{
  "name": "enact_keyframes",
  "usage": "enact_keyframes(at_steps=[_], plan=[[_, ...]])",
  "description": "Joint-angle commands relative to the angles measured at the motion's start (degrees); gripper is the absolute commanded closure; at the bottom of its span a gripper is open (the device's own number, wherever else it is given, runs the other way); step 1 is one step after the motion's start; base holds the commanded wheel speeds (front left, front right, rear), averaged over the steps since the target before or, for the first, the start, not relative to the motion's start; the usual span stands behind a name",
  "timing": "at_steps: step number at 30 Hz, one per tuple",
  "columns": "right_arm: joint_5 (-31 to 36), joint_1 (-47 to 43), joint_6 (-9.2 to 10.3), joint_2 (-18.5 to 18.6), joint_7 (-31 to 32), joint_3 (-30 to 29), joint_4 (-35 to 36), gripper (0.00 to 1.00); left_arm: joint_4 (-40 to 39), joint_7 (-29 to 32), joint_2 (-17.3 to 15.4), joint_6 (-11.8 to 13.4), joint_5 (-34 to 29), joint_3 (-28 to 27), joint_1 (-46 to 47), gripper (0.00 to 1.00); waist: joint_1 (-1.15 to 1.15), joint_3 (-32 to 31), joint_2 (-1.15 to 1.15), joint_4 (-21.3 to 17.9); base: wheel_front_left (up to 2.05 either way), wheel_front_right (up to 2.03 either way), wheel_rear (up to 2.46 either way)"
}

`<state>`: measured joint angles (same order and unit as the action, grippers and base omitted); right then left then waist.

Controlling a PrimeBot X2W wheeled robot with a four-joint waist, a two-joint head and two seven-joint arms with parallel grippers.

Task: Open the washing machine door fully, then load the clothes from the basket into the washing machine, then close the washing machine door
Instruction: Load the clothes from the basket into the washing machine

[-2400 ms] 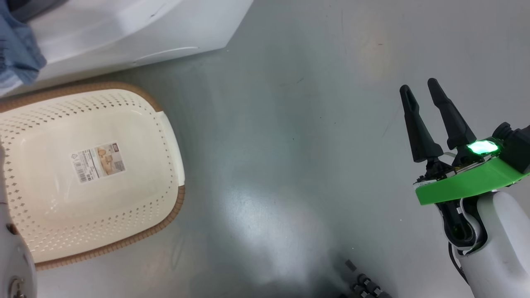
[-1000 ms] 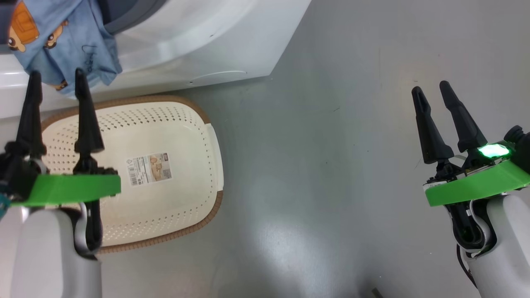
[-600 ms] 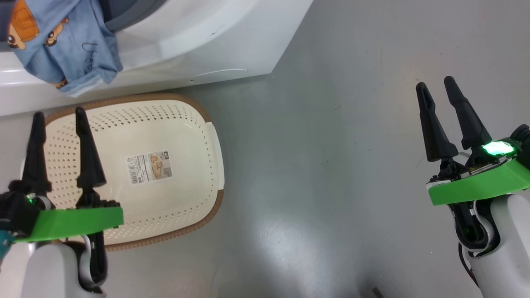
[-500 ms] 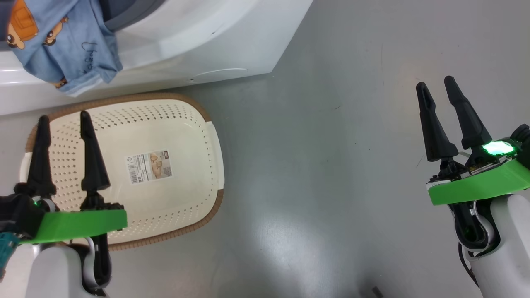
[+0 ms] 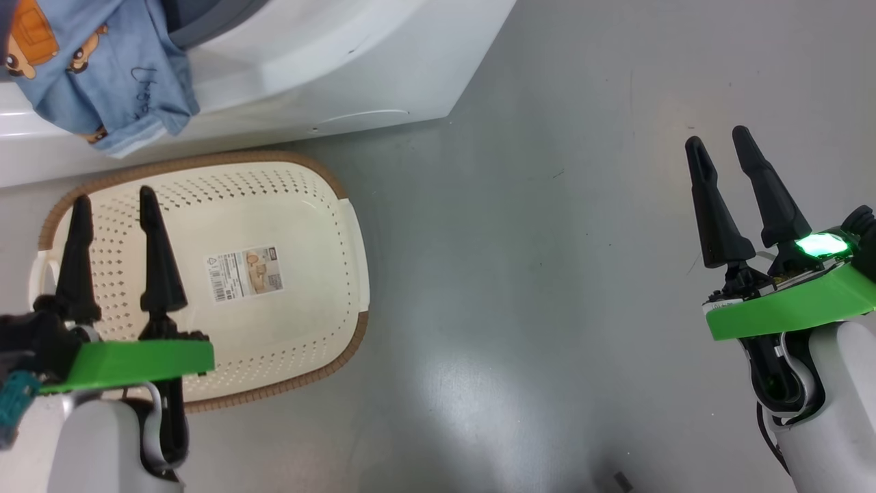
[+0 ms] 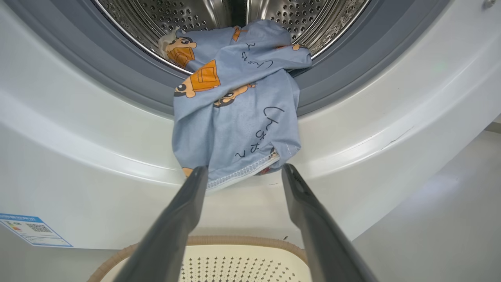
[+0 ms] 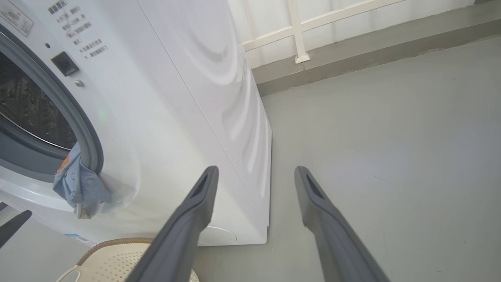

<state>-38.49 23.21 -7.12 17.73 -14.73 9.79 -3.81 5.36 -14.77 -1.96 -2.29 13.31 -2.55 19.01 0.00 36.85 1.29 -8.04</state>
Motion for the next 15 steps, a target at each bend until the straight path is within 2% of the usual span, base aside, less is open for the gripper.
enact_keyframes(at_steps=[1,8,15], plan=[[0.28,-2.09,-0.36,0.25,-0.27,0.85,1.17,0.00,0.01,-0.23,-0.92,-0.49,0.04,-1.92,0.97,0.00,0.00,0.16,0.00,-0.09,0.00,0.00,0.00],[0.08,-1.70,-0.36,-0.31,-0.27,1.20,0.78,0.00,9.41,-0.23,-2.52,-1.84,-0.18,-2.98,8.70,0.00,0.00,0.92,0.00,-0.79,0.00,0.00,0.00],[-0.16,-1.10,-0.36,-1.04,-0.27,1.93,0.46,0.00,23.63,0.09,-5.23,-1.92,-0.24,-3.13,18.64,0.00,0.00,1.41,0.00,-2.30,0.00,0.00,0.00]])
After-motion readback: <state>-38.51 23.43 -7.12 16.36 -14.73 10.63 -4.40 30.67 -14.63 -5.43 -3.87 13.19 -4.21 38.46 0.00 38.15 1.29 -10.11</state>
